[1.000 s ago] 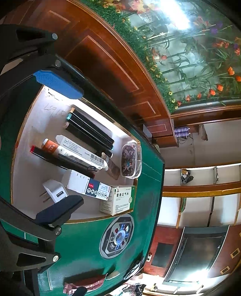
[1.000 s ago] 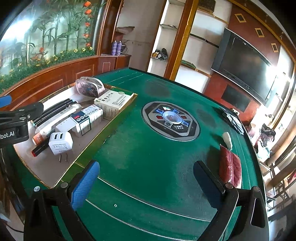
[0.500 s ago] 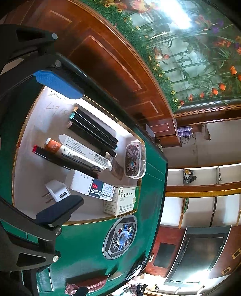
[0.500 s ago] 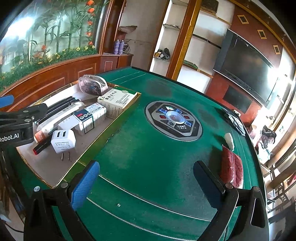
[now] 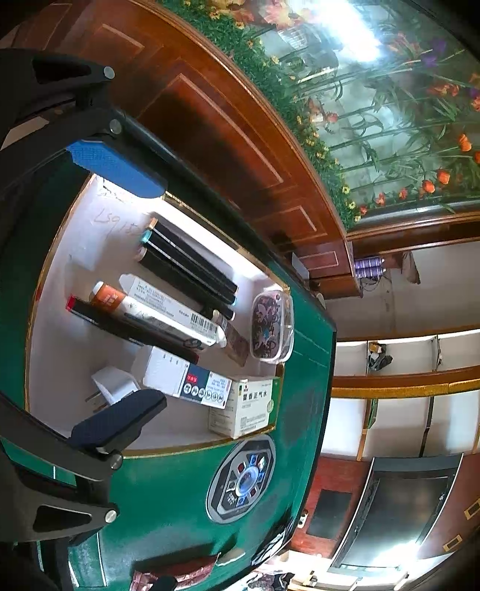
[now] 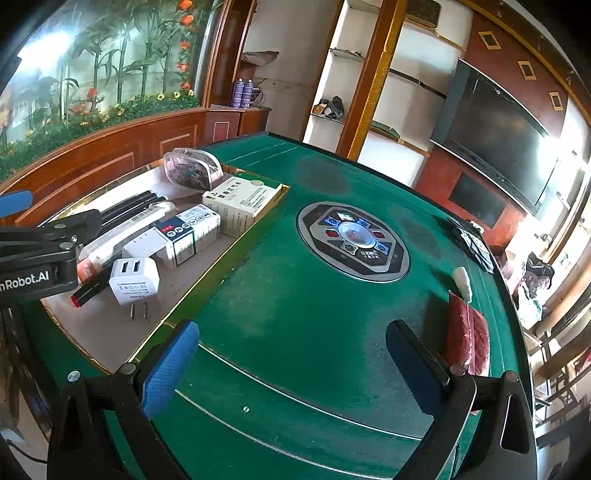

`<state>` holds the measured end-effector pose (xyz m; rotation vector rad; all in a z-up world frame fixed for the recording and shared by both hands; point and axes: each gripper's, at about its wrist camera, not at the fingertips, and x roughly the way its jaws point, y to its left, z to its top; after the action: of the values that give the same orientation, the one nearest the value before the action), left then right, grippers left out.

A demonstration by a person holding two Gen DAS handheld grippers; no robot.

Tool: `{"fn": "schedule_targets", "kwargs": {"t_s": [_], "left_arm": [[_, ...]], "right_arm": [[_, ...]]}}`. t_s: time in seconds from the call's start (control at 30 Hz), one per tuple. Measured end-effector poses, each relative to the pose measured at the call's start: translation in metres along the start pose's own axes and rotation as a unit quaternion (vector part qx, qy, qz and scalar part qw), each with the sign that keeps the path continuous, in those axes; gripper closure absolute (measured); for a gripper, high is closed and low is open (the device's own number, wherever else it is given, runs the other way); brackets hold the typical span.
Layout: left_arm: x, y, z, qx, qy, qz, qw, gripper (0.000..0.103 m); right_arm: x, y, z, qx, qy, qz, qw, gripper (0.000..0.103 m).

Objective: Organize objects

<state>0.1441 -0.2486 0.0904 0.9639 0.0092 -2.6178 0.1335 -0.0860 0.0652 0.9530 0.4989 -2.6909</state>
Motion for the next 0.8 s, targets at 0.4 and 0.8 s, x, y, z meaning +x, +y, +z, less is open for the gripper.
{"fn": "schedule_targets", "kwargs": {"t_s": [0.4, 0.8], "left_arm": [[0.0011, 0.0041, -0.0005, -0.003, 0.004, 0.009, 0.9999, 0.000], [0.0003, 0.0058, -0.0028, -0.006, 0.006, 0.011, 0.9999, 0.000]], "right_arm": [[-0.0029, 0.0042, 0.0010, -0.004, -0.005, 0.005, 1.000, 0.000], [-0.0039, 0.0073, 0.0023, -0.007, -0.008, 0.004, 1.000, 0.000]]}}
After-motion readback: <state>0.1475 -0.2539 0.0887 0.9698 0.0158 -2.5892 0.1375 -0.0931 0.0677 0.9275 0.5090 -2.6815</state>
